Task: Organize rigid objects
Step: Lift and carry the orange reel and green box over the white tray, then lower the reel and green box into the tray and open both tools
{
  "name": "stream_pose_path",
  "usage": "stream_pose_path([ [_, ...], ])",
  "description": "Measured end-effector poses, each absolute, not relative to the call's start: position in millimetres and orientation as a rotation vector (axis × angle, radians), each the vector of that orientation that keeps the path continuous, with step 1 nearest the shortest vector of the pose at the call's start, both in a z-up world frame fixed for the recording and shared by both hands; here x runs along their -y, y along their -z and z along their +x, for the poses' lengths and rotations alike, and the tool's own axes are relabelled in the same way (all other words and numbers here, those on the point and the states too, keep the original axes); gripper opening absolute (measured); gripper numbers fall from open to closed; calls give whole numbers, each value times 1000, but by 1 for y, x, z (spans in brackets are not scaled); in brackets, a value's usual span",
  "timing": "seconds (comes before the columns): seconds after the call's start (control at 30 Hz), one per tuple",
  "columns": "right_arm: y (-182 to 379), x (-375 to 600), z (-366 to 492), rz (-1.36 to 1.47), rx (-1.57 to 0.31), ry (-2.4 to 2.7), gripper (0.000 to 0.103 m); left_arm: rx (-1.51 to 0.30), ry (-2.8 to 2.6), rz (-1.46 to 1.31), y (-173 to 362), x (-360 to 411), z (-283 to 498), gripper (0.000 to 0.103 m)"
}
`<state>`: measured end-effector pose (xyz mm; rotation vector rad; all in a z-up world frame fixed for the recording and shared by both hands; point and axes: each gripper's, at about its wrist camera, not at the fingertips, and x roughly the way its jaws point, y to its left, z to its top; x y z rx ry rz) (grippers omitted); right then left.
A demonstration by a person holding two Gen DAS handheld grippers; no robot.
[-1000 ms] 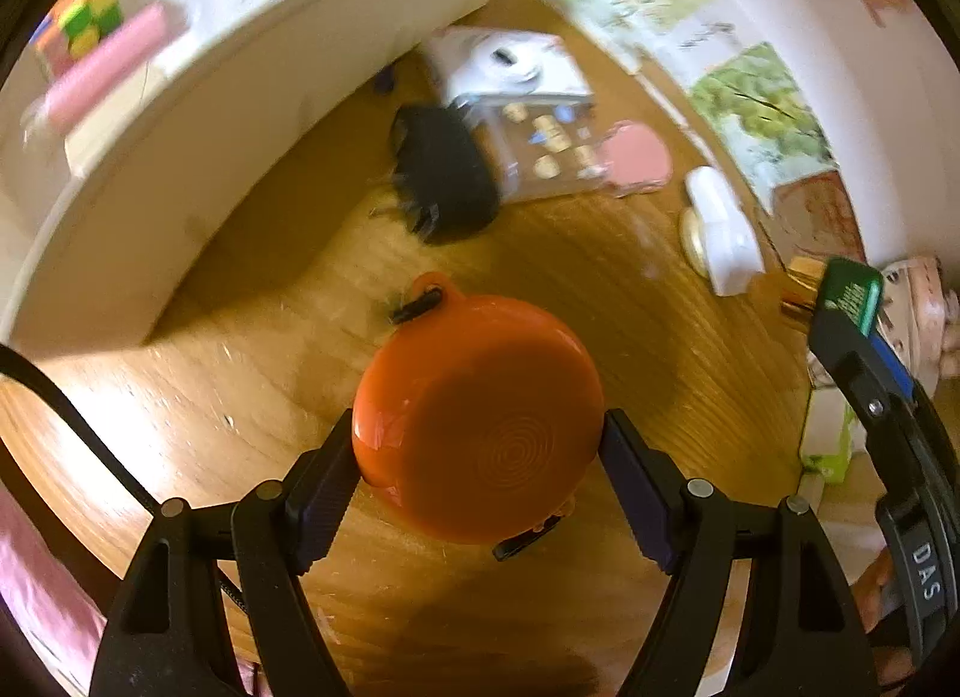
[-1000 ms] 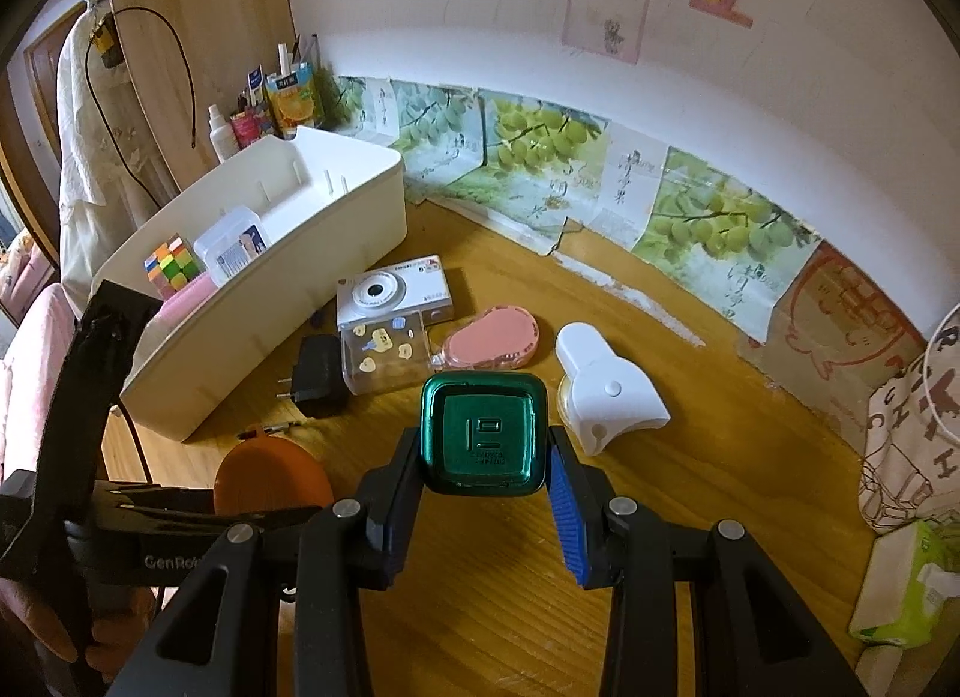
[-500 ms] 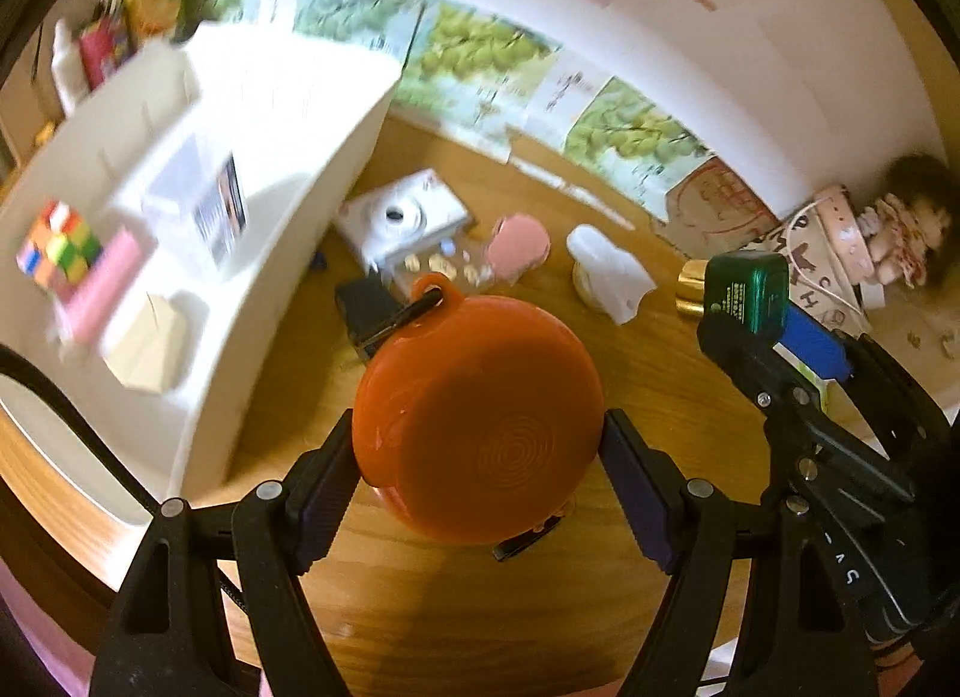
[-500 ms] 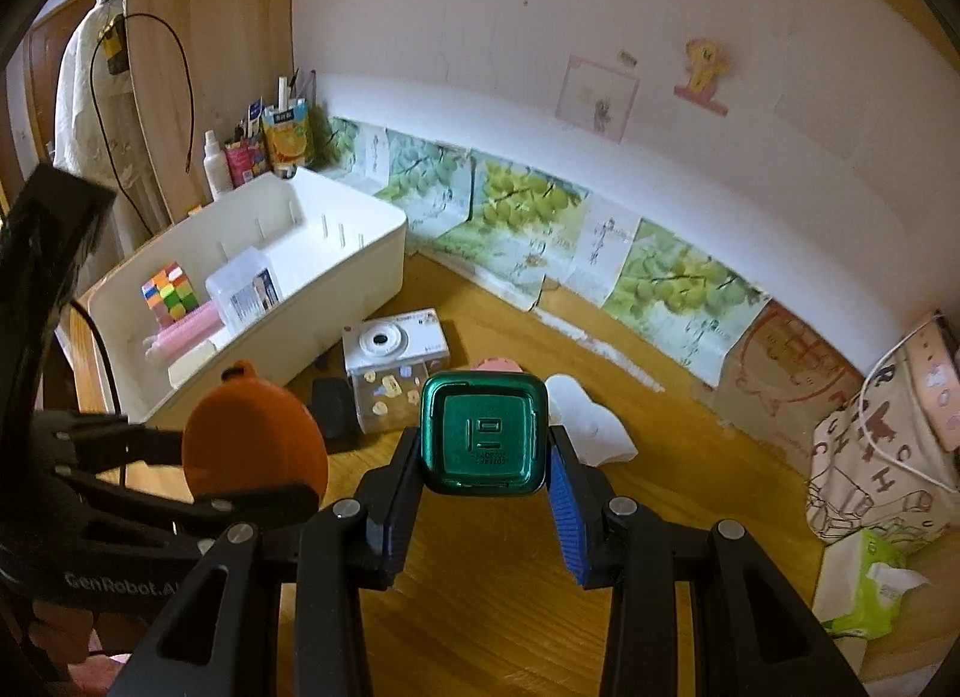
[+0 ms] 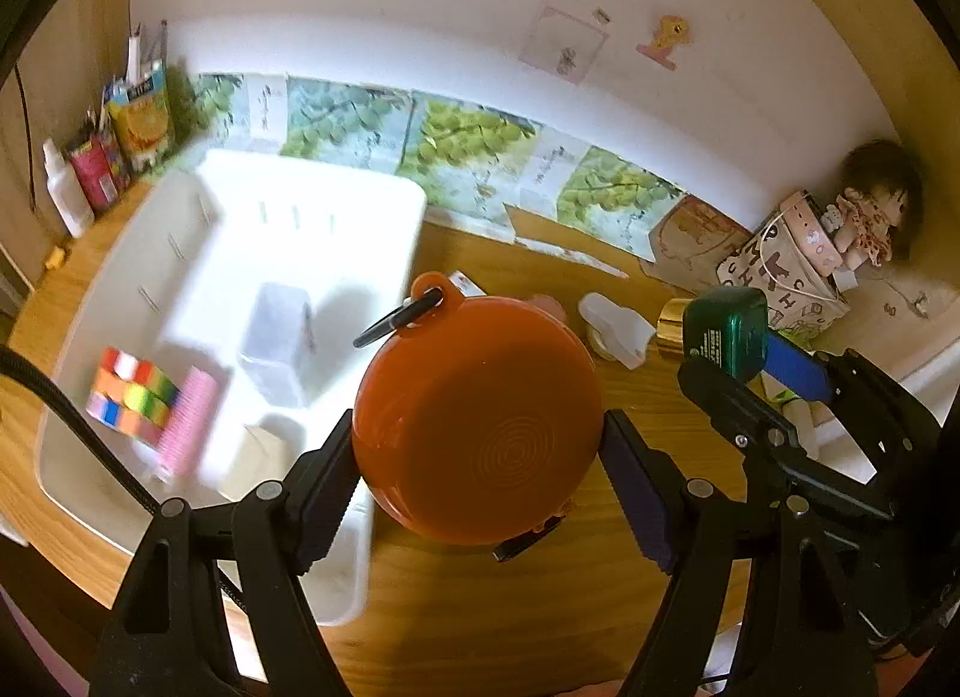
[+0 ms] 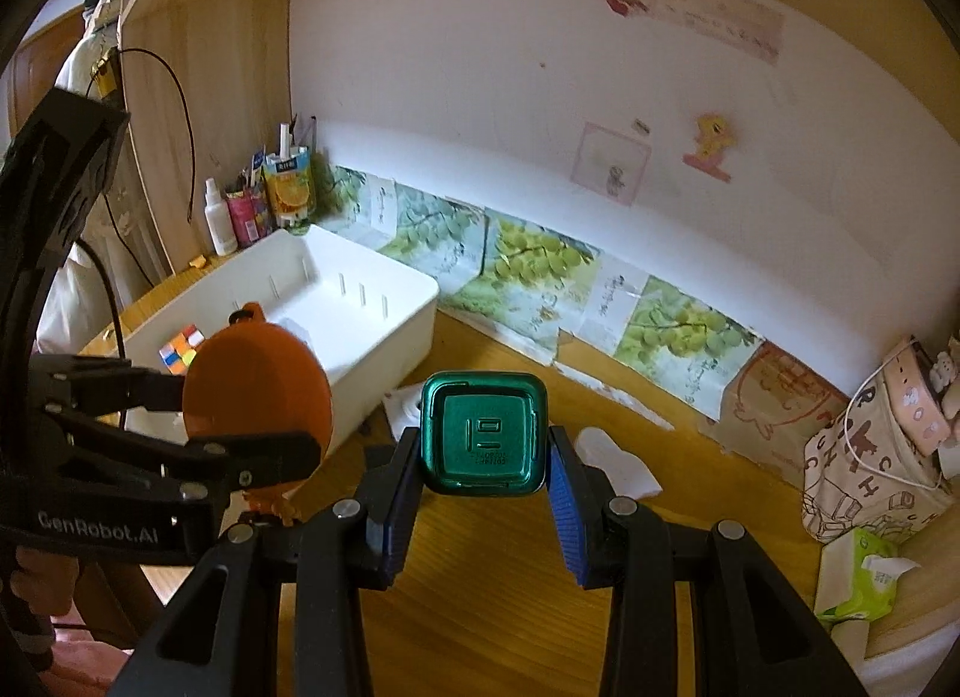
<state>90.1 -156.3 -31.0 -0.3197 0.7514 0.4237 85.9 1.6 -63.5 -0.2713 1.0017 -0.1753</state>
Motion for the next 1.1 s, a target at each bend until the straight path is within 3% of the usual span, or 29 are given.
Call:
stream_pose_path([
  [0.5, 30, 74, 77, -264, -692, -442, 40, -907, 152, -191, 51, -87, 95, 80],
  [1.1, 68, -1, 76, -187, -756, -541, 40, -977, 111, -212, 94, -158, 115, 80],
])
